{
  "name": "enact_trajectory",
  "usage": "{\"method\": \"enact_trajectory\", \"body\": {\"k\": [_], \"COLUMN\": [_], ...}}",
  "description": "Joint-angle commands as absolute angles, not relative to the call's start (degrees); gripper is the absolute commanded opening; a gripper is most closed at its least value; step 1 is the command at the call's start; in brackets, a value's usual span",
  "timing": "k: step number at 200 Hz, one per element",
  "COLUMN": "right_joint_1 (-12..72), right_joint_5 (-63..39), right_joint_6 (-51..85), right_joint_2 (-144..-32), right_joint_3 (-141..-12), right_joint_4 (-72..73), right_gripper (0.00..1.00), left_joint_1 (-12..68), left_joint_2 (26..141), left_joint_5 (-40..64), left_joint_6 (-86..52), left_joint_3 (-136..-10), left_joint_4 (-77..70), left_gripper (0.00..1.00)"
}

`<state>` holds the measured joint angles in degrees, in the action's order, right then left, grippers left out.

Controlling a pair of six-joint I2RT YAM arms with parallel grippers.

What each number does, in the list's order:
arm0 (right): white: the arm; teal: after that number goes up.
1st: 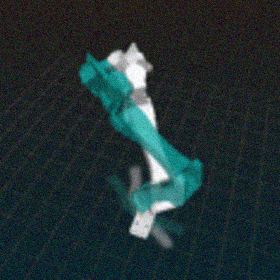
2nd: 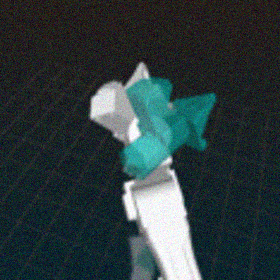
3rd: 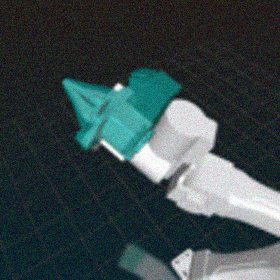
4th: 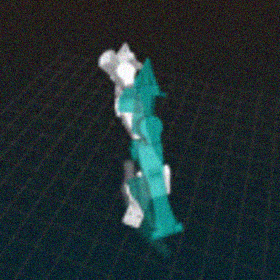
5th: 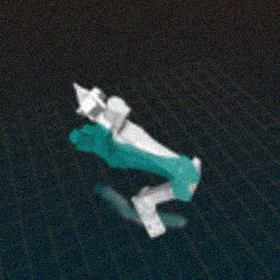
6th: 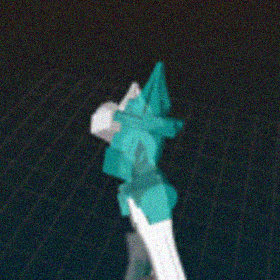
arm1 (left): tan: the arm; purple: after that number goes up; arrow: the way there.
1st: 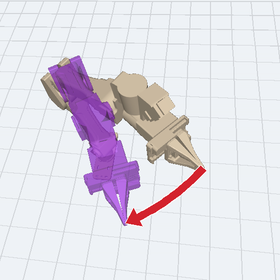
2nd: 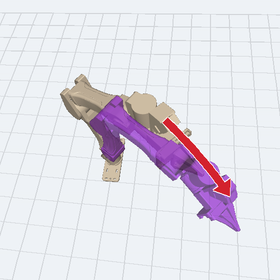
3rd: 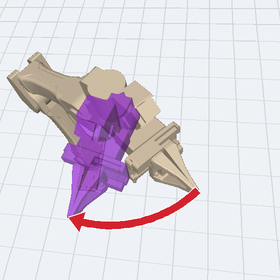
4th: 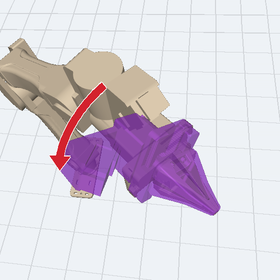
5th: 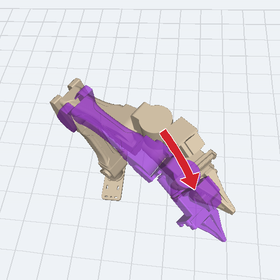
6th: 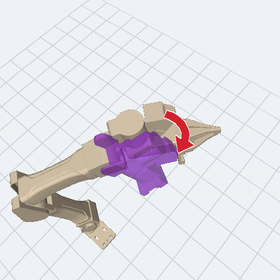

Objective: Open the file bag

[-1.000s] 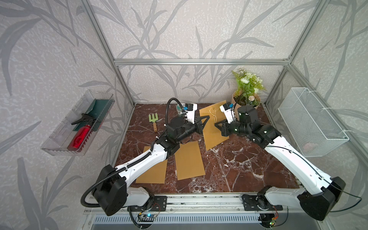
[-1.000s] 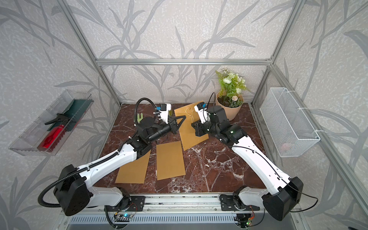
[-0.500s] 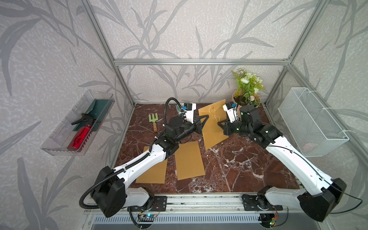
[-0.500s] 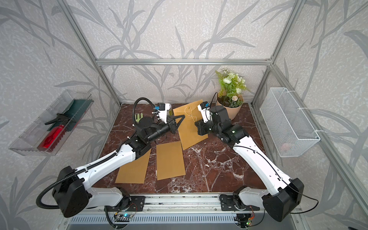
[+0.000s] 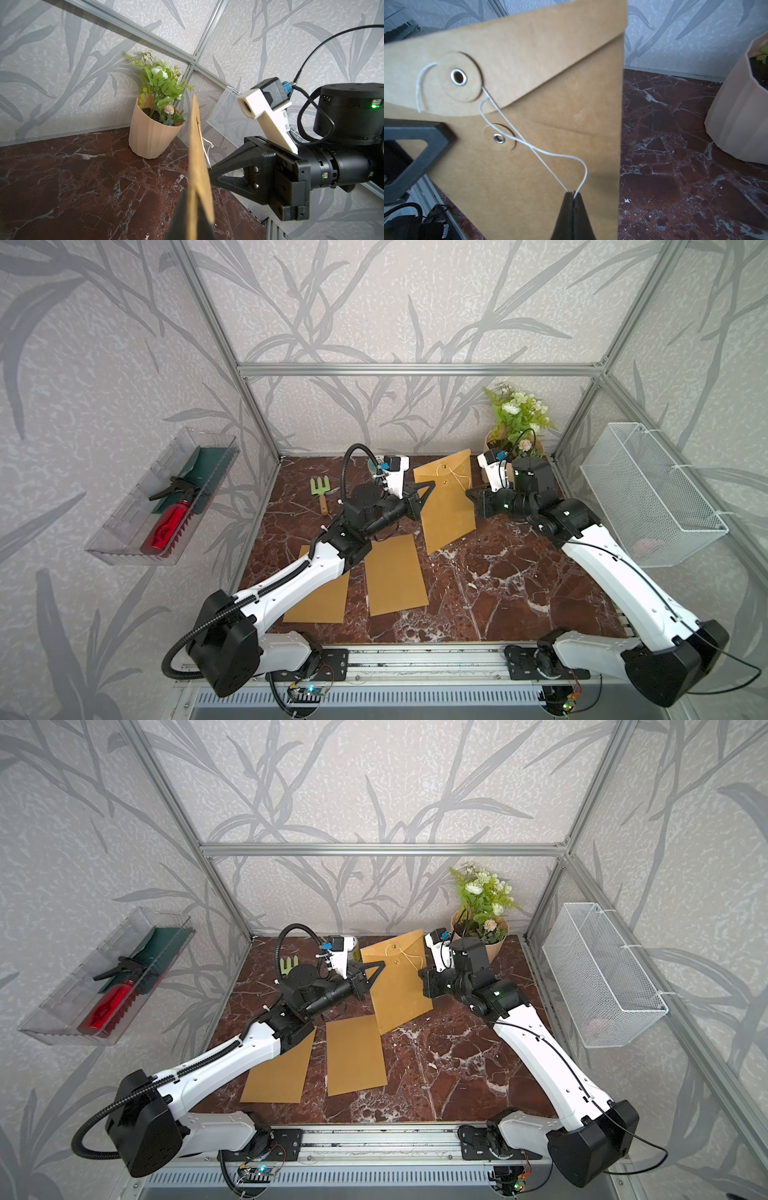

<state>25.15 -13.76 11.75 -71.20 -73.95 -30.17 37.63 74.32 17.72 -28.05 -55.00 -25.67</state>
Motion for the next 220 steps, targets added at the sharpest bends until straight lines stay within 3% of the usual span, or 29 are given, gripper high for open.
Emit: {"method": "enact_trajectory", "body": {"k": [1, 220], "right_joint_1": [24.4, 21.9], "right_joint_5": [-13.3, -12.7], "right_joint_6": [10.7, 7.5], "right_joint_2": [-70.7, -72.6], "right_joint_3": [-74.4, -84.4], "right_joint_4": [-31.7, -36.5], "right_gripper": [0.0, 0.0], "left_joint_1": [37.3, 37.4], "left_joint_2": [72.9, 74.2], "left_joint_5": [17.9, 20.2], "left_joint_6": [-27.6, -30.4], "left_joint_3": [-54.7, -49.8], "left_joint_4": [-27.6, -31.2], "left_gripper": [0.0, 0.0]}}
